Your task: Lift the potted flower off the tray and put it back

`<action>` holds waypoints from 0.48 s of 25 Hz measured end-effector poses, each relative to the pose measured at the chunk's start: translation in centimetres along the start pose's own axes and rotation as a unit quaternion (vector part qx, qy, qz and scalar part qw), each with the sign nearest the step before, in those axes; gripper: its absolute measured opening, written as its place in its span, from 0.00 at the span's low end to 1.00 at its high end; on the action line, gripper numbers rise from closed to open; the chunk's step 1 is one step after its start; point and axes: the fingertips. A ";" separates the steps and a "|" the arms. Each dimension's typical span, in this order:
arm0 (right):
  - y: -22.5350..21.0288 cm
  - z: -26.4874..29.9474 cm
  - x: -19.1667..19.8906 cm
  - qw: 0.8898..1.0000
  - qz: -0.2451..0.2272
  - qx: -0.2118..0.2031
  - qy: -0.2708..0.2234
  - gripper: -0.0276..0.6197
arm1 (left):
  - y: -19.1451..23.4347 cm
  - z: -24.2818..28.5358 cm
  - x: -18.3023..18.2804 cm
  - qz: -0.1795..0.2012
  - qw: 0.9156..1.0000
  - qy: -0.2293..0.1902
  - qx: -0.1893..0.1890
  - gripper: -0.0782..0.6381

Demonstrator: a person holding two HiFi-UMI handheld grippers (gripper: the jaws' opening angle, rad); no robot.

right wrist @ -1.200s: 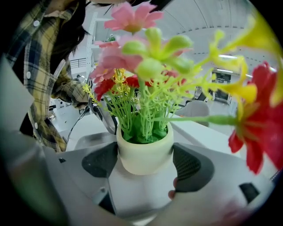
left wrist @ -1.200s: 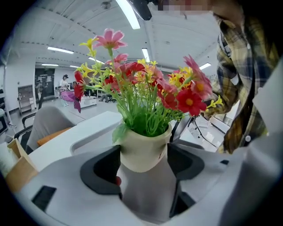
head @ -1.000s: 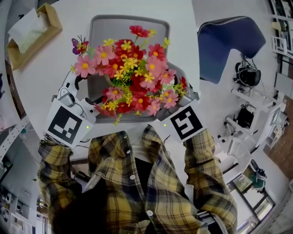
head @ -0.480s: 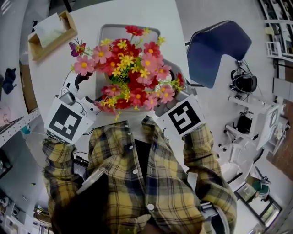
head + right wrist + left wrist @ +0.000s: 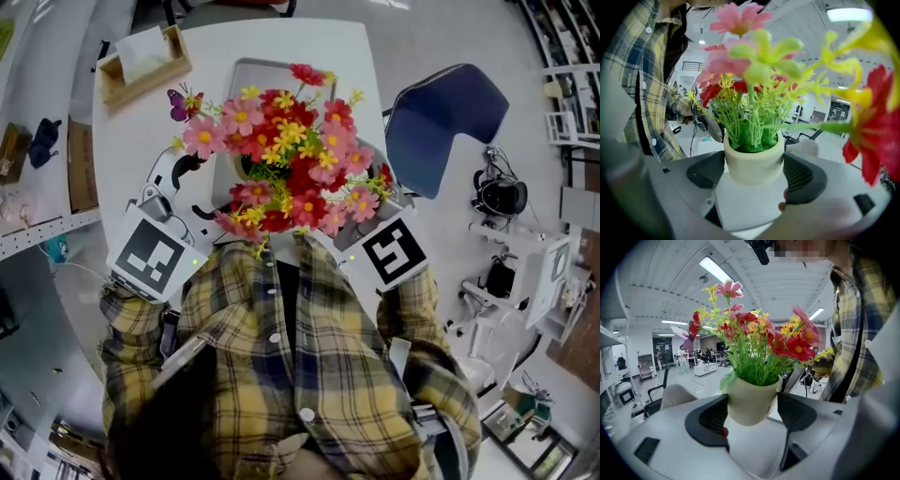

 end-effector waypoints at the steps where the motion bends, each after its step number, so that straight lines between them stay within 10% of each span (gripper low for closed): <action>1: -0.1 0.7 0.8 1.000 -0.001 -0.001 0.002 0.61 | 0.6 0.6 0.6 -0.005 1.000 -0.005 0.002 0.59; 12: 0.2 1.0 1.4 1.000 0.000 0.000 0.022 0.61 | 0.9 1.0 1.4 -0.017 1.000 -0.016 0.011 0.59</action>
Point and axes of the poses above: the fingertips, and each gripper's own axes: z forward along the fingers, y to its left, x out of its underside, and after that the axes turned 13 degrees about -z, right-handed
